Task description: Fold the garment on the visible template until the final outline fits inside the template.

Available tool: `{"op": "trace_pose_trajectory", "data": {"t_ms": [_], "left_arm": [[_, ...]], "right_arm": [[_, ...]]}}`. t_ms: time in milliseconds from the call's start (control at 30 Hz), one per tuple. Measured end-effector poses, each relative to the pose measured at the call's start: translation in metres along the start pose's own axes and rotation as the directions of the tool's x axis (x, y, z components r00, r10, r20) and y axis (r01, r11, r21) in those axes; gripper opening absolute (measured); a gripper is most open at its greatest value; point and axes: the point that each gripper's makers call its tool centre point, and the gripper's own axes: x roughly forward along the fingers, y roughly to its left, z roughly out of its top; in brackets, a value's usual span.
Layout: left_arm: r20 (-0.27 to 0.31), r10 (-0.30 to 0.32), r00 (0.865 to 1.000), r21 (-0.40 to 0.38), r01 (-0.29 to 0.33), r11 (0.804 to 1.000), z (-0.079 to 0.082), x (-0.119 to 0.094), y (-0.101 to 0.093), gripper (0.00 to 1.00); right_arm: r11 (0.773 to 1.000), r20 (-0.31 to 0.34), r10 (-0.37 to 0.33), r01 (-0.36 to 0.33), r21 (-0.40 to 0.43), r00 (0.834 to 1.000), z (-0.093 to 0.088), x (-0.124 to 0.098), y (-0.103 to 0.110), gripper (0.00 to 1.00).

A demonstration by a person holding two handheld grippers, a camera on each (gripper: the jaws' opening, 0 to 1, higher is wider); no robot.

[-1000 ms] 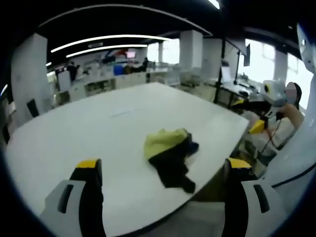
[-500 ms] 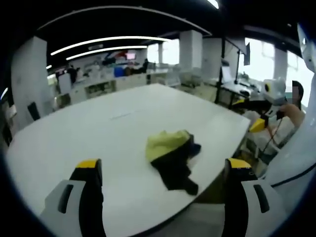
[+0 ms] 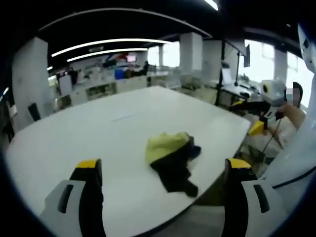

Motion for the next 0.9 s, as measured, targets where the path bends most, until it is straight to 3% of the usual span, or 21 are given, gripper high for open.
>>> {"op": "trace_pose_trajectory", "data": {"t_ms": [600, 900], "left_arm": [[0.006, 0.022, 1.0, 0.032, -0.022, 0.999, 0.003, 0.002, -0.004, 1.0], [-0.019, -0.043, 0.999, 0.117, 0.045, 0.992, 0.007, 0.029, -0.028, 1.0]], "right_arm": [[0.999, 0.009, 0.034, -0.034, -0.037, 0.999, 0.008, 0.012, -0.006, 1.0], [0.999, 0.018, 0.026, -0.026, -0.032, 0.999, 0.005, 0.012, -0.011, 1.0]]}}
